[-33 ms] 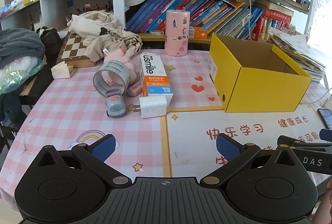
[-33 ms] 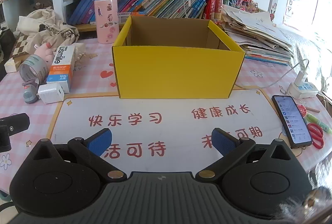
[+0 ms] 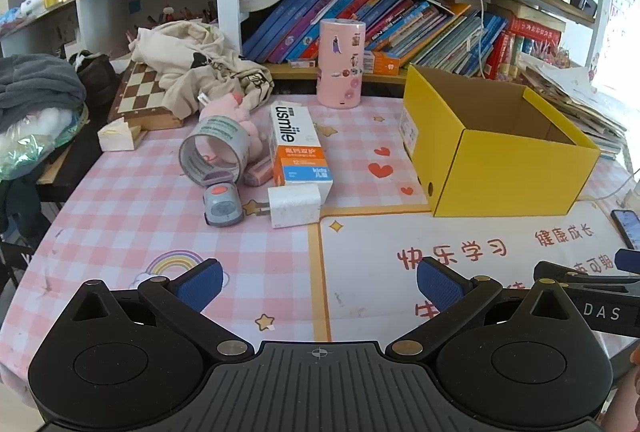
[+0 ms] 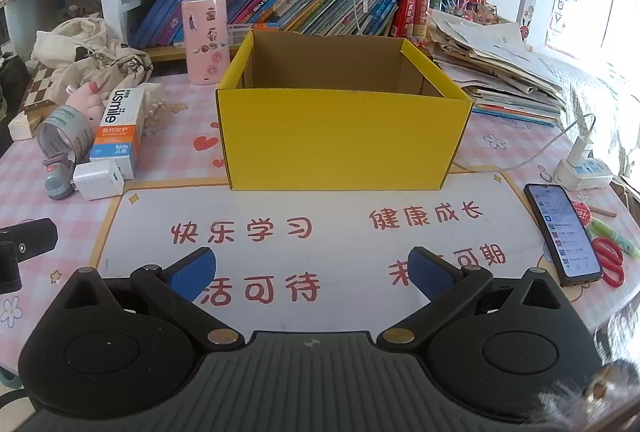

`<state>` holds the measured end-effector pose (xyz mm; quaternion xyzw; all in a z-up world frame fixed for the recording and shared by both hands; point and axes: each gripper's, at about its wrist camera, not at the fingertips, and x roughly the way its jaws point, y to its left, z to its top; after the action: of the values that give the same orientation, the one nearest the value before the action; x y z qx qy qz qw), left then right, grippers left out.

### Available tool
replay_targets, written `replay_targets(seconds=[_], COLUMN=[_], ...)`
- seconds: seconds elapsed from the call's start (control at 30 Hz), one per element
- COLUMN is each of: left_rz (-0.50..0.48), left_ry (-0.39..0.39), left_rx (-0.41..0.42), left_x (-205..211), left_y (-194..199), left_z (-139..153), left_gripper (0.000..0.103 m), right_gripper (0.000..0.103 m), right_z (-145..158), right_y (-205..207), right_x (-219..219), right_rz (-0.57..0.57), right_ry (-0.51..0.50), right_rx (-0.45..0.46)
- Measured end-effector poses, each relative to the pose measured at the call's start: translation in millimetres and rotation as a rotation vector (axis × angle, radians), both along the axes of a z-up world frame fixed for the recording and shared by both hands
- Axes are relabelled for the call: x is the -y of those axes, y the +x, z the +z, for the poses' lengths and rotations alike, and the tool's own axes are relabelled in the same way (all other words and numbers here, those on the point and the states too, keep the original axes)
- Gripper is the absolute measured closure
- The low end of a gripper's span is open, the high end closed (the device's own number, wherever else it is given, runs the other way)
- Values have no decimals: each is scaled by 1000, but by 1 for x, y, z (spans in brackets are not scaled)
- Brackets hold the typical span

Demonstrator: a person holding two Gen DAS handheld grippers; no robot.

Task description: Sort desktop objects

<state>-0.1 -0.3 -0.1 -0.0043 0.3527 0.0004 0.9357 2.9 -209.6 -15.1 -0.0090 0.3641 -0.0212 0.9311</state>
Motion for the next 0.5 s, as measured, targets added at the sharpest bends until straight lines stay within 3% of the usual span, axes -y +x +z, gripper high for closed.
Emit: replay_targets(seconds=[0.5], left_rz=[-1], left_ry=[-22], left_rx=[-5], left_x=[-3], left_y=[-2], left_z=[1], left_gripper=[0], right_gripper=[0], right_z=[2], right_y=[-3], right_x=[0], right_rz=[-4], right_ry=[-3], right_rx=[2])
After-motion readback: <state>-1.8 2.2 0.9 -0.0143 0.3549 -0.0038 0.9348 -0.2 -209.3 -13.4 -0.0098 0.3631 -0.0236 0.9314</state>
